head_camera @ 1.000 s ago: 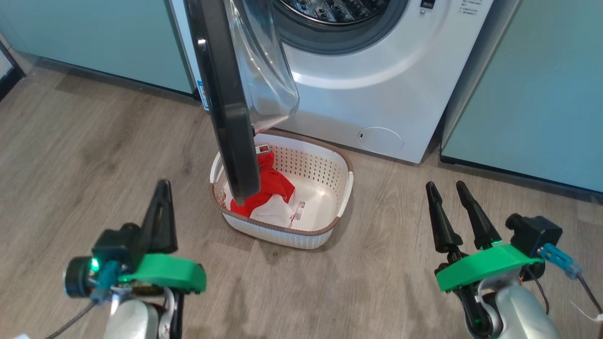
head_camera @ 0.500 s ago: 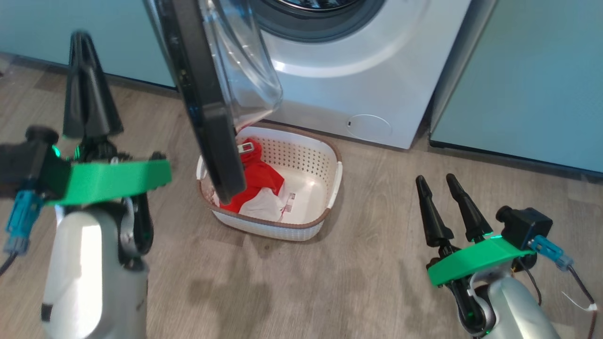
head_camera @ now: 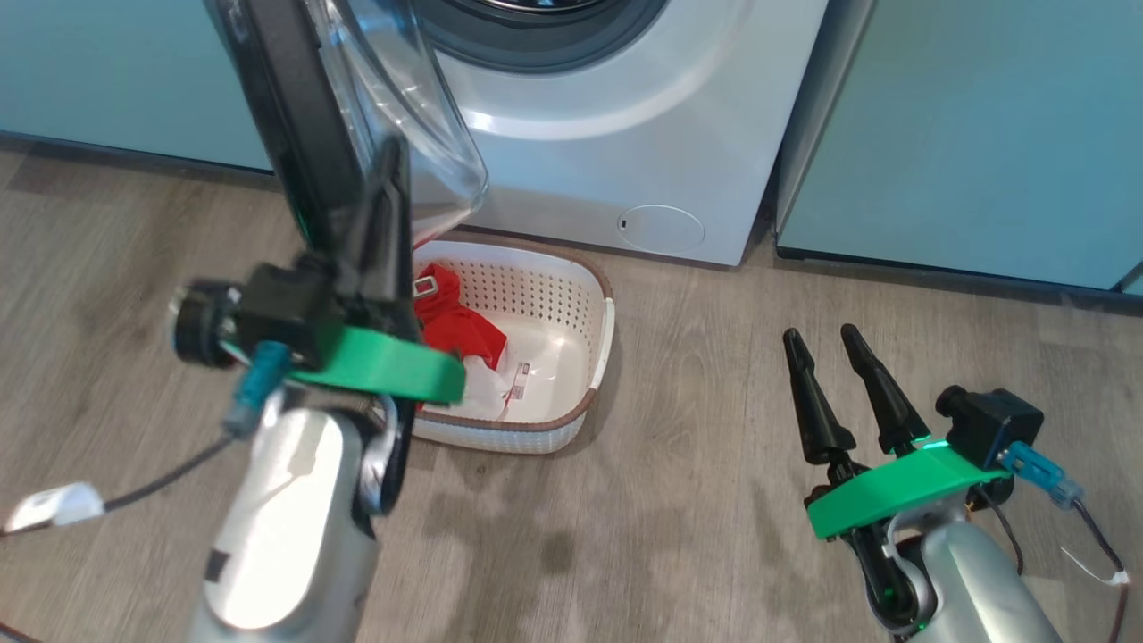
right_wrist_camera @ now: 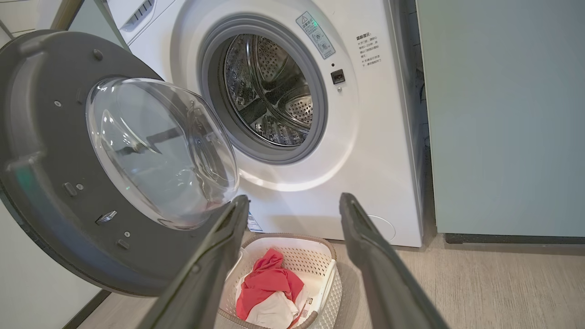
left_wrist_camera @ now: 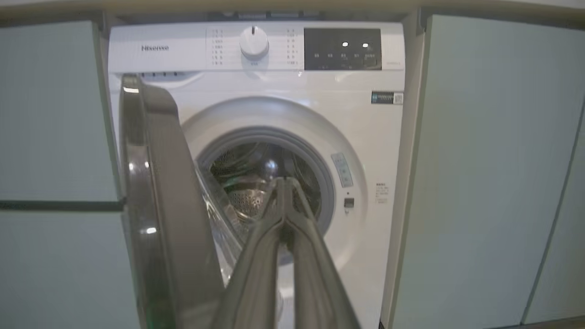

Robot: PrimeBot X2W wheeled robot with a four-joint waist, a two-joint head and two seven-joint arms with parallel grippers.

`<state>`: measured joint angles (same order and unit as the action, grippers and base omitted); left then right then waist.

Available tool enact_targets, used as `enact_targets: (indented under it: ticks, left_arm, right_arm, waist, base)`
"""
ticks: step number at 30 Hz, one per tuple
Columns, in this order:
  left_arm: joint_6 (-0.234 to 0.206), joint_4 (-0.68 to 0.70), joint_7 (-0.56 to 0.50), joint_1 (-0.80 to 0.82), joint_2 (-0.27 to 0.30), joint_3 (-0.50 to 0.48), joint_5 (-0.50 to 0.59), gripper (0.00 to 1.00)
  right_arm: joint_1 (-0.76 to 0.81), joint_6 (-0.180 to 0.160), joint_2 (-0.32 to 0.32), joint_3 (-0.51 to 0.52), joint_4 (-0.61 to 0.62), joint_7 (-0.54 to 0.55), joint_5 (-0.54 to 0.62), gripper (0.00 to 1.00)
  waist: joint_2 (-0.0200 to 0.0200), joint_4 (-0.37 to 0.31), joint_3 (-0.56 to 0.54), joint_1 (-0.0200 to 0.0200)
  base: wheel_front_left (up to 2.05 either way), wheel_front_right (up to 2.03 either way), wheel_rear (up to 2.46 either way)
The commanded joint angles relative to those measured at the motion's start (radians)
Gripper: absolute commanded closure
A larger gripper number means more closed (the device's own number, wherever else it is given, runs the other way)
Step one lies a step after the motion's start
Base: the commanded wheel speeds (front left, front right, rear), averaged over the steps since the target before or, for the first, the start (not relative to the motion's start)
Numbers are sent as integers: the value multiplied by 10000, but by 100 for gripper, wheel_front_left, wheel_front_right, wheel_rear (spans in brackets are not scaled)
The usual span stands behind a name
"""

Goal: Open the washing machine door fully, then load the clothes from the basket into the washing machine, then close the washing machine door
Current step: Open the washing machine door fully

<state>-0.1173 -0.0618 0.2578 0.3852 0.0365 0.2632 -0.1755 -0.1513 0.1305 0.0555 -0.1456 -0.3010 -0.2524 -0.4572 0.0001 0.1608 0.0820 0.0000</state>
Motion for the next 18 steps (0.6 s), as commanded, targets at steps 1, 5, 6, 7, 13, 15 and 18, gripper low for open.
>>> enact_targets:
  ticks: [1, 5, 6, 7, 13, 15, 18]
  left_arm:
    - [-12, -111, 40, 131, 137, -165, -29, 100]
    - [63, -725, 40, 90, 137, -33, -112, 100]
    - [96, -915, 40, 90, 137, 3, -146, 100]
    - [103, -1081, 40, 77, 137, 52, -175, 100]
    - [205, -1991, 40, 134, 137, 72, -397, 100]
    - [228, -2281, 40, 177, 137, 33, -422, 100]
    - [267, -2708, 40, 252, 137, -45, -465, 100]
  right_arm:
    - [-327, 2, -53, -294, 388, -93, 46, 0]
    - [-336, 2, -53, -349, 457, -93, 21, 0]
    - [-340, 2, -53, -356, 473, -93, 22, 0]
    - [-345, 2, -53, -357, 482, -93, 25, 0]
    - [-398, 2, -53, -323, 502, -93, 42, 0]
    - [-419, 2, -53, -302, 496, -93, 46, 0]
    - [-443, 2, -53, -281, 487, -93, 44, 0]
  waist:
    - [-1, -66, 27, 0]
    - [-1, -134, 86, 0]
    - [-1, -150, 111, 0]
    - [-1, -163, 132, 0]
    - [-1, -212, 269, 0]
    - [-1, -212, 307, 0]
    - [-1, -190, 348, 0]
  base:
    - [0, 0, 0]
    - [0, 0, 0]
    - [0, 0, 0]
    - [0, 0, 0]
    - [0, 0, 0]
    - [0, 0, 0]
    - [0, 0, 0]
